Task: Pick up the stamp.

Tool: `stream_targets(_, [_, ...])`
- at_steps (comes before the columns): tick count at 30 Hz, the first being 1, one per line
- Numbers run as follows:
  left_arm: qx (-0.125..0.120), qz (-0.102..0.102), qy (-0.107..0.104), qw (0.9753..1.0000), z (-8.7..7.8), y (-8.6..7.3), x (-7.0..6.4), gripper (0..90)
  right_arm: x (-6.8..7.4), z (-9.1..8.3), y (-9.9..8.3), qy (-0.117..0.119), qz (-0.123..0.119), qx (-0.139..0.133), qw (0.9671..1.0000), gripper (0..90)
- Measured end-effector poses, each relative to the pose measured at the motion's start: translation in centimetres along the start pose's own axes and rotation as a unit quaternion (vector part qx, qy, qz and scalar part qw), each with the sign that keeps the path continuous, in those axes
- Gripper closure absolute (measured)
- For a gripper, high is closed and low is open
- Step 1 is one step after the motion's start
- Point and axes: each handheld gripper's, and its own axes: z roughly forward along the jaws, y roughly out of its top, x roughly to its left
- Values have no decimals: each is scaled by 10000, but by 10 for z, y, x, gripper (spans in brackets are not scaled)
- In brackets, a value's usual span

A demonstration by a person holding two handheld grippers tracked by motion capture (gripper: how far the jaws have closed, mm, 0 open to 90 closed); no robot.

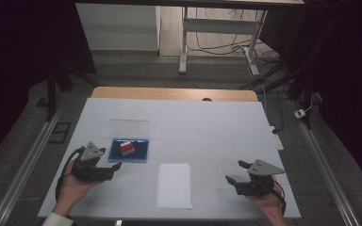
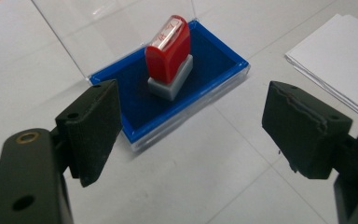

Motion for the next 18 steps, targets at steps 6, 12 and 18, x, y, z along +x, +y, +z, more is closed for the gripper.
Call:
stream_targets(6, [87,66,72,9999,7,10,5,215,0,1,0,33,-2,17,10000,232])
stream_targets(12, [120,115,100,9998,14,21,12,228,0,2,-1,42,-7,68,10000,241])
stream_targets(18, [182,129,84,9997,20,28,17,237,-1,3,-1,54,-7,70,10000,241])
